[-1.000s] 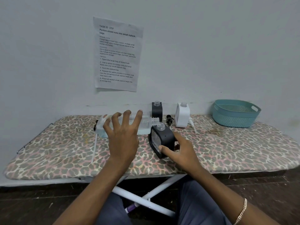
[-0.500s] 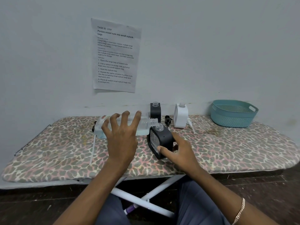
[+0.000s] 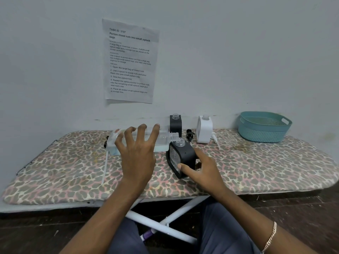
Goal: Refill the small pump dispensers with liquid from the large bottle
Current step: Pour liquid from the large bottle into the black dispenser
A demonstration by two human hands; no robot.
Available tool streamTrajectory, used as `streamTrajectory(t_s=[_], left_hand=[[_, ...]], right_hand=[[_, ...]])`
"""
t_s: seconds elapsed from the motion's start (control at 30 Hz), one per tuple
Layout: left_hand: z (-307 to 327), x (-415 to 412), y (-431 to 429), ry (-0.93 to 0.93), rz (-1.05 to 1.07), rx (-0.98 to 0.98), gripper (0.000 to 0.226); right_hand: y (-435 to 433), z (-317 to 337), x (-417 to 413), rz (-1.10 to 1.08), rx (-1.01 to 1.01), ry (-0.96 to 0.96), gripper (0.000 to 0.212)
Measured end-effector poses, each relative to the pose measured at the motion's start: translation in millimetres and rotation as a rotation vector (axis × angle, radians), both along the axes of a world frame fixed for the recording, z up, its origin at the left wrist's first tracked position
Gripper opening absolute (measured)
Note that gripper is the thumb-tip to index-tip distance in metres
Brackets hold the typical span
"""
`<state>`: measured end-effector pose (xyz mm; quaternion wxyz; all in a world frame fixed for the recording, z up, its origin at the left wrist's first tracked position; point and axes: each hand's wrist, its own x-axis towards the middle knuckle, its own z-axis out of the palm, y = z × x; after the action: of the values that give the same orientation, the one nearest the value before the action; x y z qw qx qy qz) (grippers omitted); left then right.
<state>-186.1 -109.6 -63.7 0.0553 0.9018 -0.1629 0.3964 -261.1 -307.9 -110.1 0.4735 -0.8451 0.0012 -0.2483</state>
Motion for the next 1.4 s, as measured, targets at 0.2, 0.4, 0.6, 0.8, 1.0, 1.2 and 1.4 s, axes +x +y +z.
streamTrajectory(t_s=[0.2,0.4,0.6,0.8,1.0,1.2,1.4], left_hand=[[-0.2,0.0,-0.2,-0.004,-0.003,-0.006,0.094],[0.6,-1.1,-0.8,0.008,0.008,0.006,0.094],[1.6,-1.6,-0.9,0.008,0.009,0.013,0.093],[2.1,-1.2,-1.0,0.009,0.014,0.017,0.094],[2.9,-2.2,-1.3,0.011,0.013,0.016,0.093],[3.6,-2.2,-1.6,0.024,0.015,0.019,0.093],[4.0,-1.8,-1.8,0.035,0.022,0.021,0.093]], right_hand=[[0.2,-1.1,0.0,-0.004,0.001,-0.004,0.042],[0.2,-0.2,-0.4,0.003,0.01,0.001,0.044],[0.8,0.0,0.0,0.006,0.006,-0.005,0.045],[1.8,0.1,0.1,0.006,0.016,-0.011,0.046],[2.0,0.6,0.2,0.008,0.015,-0.013,0.045],[2.6,2.1,-0.9,0.004,0.012,-0.013,0.047],[3.8,4.2,-2.1,0.0,0.012,-0.015,0.049]])
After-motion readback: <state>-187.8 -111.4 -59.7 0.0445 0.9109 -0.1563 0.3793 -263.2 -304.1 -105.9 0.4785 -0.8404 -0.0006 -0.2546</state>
